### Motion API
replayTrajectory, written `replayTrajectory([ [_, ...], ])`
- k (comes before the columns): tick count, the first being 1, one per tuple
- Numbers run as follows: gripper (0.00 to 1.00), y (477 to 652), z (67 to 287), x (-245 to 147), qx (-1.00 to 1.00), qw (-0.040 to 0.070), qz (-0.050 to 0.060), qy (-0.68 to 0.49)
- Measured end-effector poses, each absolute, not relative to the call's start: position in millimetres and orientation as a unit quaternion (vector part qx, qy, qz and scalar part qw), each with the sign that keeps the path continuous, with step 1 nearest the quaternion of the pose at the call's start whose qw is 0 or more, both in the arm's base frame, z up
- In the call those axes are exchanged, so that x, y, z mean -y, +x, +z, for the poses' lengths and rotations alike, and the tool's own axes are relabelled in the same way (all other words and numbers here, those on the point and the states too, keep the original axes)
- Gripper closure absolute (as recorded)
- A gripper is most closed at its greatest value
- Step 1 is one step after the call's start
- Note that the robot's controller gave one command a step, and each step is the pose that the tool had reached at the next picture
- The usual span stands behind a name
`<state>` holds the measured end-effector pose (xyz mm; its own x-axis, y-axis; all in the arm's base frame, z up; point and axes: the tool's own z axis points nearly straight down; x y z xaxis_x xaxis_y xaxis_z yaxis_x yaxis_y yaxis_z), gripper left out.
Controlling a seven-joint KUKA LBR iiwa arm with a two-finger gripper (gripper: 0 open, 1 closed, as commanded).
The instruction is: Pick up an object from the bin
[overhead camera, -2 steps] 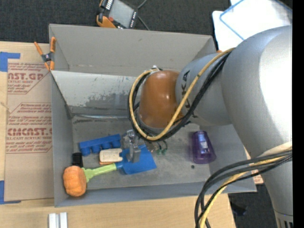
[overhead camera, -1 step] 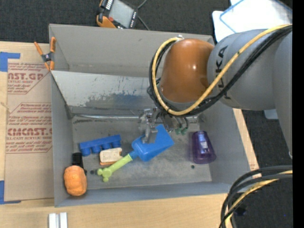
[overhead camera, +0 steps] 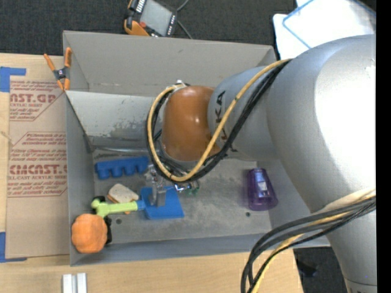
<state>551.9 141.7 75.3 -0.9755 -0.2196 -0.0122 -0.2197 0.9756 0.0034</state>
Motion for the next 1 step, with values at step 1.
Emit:
replayTrajectory([
  [1,1.0,566.8,116.6,-90.0,-0.998,0.017,0.005,-0.054],
])
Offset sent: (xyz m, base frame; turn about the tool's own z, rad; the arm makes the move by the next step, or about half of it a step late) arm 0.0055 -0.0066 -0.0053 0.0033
